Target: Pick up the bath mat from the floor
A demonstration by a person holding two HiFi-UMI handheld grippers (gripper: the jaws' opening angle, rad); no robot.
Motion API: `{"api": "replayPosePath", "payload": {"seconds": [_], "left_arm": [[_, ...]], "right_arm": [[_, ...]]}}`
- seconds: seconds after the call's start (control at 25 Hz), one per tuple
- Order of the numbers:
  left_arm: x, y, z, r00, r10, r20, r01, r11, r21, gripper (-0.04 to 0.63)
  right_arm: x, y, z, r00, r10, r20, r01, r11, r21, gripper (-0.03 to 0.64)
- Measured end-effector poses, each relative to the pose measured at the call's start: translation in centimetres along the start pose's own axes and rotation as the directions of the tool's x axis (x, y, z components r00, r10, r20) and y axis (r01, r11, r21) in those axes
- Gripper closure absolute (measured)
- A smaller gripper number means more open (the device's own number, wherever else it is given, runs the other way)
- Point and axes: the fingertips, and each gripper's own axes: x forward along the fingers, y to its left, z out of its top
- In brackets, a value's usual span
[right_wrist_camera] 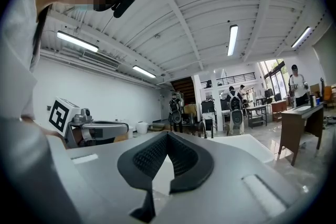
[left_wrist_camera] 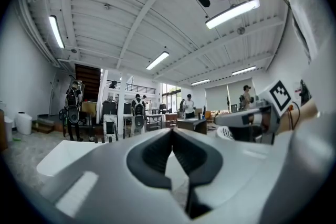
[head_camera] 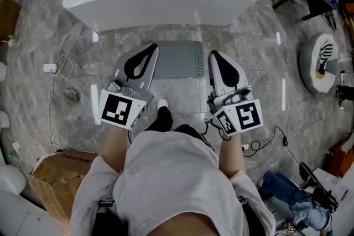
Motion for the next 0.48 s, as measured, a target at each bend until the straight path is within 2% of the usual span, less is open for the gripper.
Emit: {"api": "replayPosePath", "payload": {"seconds": [0.48], "left_arm": [[2.1,2.9,-1.4,1.0,0.019,-0.019,-0.019,0.999,-0.028,0.595]], "right_arm": [[3.0,-1.4,-0.9,1.0,0.0,-0.029,0.0,1.0,0.008,0.618]]}}
